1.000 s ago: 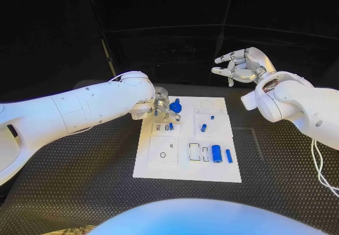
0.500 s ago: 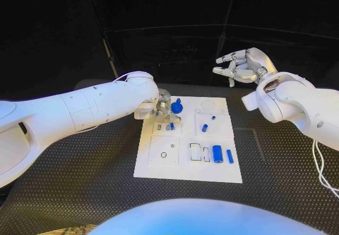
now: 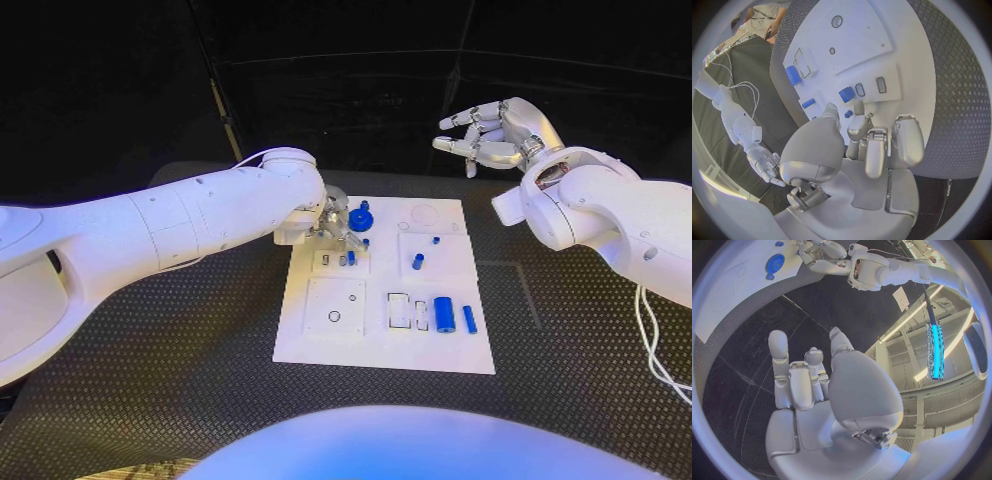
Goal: Assemble the parts on the task board
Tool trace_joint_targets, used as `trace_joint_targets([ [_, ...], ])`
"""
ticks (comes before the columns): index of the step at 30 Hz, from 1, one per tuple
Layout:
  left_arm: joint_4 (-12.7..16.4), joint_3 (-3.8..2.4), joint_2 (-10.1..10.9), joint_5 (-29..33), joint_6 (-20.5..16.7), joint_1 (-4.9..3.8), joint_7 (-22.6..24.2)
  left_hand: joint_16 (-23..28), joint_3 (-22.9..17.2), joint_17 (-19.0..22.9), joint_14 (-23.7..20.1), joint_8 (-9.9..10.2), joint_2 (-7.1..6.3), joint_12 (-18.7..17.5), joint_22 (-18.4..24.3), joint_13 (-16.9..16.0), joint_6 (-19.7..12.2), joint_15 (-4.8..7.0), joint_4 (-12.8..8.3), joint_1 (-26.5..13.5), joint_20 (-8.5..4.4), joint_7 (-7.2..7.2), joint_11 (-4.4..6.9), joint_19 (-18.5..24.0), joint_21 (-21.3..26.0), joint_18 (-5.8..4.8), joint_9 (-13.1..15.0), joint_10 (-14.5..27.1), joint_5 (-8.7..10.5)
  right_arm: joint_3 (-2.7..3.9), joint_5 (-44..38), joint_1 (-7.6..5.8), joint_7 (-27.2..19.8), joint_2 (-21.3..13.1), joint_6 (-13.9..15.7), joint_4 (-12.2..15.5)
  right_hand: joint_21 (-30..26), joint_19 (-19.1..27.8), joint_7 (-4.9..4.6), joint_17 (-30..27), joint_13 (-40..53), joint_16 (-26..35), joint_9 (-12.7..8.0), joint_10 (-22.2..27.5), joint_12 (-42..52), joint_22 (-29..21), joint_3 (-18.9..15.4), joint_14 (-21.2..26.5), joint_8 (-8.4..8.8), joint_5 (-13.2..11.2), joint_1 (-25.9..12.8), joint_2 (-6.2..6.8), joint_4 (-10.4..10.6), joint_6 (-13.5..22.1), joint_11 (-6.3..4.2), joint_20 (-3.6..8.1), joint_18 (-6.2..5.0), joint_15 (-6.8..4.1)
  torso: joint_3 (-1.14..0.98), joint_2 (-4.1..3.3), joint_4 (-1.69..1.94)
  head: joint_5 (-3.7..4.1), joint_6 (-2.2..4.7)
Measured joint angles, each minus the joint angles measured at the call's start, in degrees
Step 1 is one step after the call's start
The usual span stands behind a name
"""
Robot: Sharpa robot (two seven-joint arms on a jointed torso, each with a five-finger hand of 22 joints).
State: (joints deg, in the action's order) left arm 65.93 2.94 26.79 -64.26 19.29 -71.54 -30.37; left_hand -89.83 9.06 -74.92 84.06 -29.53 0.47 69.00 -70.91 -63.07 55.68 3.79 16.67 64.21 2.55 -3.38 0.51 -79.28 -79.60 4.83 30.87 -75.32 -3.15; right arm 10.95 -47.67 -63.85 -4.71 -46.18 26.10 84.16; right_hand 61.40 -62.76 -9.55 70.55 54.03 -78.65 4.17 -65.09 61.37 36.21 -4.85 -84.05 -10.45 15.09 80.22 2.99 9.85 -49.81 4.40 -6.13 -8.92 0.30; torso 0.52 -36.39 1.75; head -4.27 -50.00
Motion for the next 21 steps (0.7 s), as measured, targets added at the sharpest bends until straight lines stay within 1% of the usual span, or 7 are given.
trace_joint_targets([
  [2,-0.06,0.02,-0.07,-0.03,0.14,0.04,-0.02,0.0,0.0,0.0,0.0,0.0,0.25,0.0,0.0,0.0,0.0,0.0,0.0,0.26,0.0,0.0,0.0,0.0,0.0,0.0,0.0,0.0,0.0,0.0,0.0,0.0,0.01,0.03,-0.01,-0.04,0.0,0.0,0.0,-0.04,0.0,0.0,0.0,0.0,0.0,-0.08,0.0,0.0,0.0,0.0,0.0,0.0,0.0,0.0,0.0,0.0,0.0,0.0,0.0,-0.01,0.0,0.0,0.0],
  [5,-0.13,0.05,-0.18,-0.06,0.3,0.08,-0.04,0.0,0.0,0.0,0.0,0.0,0.25,0.0,-0.08,0.0,0.0,0.0,0.0,0.26,0.0,0.0,0.0,0.0,0.0,0.0,0.12,0.0,0.0,0.0,0.0,0.0,0.01,0.1,-0.02,-0.11,-0.2,0.0,0.0,-0.12,-0.08,0.0,0.0,0.0,0.0,-0.18,0.0,0.0,-0.2,0.2,0.0,0.0,0.0,0.0,0.0,0.0,0.01,0.0,0.0,-0.01,0.0,0.1,0.0],
  [7,-0.19,0.05,-0.31,-0.08,0.43,0.12,-0.05,0.0,0.0,0.0,0.0,0.0,0.61,0.0,-0.1,-0.01,0.0,0.0,0.0,0.61,0.0,0.0,0.0,0.0,0.0,0.0,0.19,0.0,0.0,0.0,0.0,0.0,0.02,0.17,-0.03,-0.16,-0.21,0.0,0.0,-0.13,-0.08,0.0,0.0,0.0,0.0,-0.2,0.0,0.0,-0.2,0.23,0.0,0.0,0.0,0.0,0.0,0.0,0.01,0.0,-0.01,-0.01,0.0,0.13,0.0],
  [19,-0.45,0.14,-0.98,-0.15,1.49,0.43,-0.11,0.0,0.0,0.0,0.0,-0.23,0.85,0.0,-0.21,-0.01,0.0,0.0,0.0,0.86,0.0,0.0,0.0,0.0,0.0,0.0,0.44,0.0,0.0,-0.01,0.0,0.0,0.04,0.53,-0.14,-0.49,-0.21,0.0,0.0,-0.13,-0.15,0.0,0.0,-0.01,0.01,-0.27,-0.16,0.0,-0.2,0.23,0.0,0.0,-0.16,0.0,0.0,0.0,0.01,0.0,-0.03,-0.03,0.0,0.24,0.0],
  [21,-0.46,0.16,-1.04,-0.15,1.64,0.45,-0.12,0.0,0.0,0.0,0.0,-0.23,1.22,0.0,-0.3,-0.06,0.01,0.0,0.0,1.22,0.0,0.0,0.0,0.0,0.0,0.0,0.52,0.0,0.0,-0.01,0.0,0.0,0.05,0.55,-0.16,-0.51,-0.21,0.0,0.0,-0.12,-0.15,0.0,0.0,-0.01,0.01,-0.27,-0.16,0.0,-0.2,0.23,0.0,0.01,-0.16,0.0,0.0,0.0,0.01,0.0,-0.03,-0.03,0.0,0.33,0.0],
])
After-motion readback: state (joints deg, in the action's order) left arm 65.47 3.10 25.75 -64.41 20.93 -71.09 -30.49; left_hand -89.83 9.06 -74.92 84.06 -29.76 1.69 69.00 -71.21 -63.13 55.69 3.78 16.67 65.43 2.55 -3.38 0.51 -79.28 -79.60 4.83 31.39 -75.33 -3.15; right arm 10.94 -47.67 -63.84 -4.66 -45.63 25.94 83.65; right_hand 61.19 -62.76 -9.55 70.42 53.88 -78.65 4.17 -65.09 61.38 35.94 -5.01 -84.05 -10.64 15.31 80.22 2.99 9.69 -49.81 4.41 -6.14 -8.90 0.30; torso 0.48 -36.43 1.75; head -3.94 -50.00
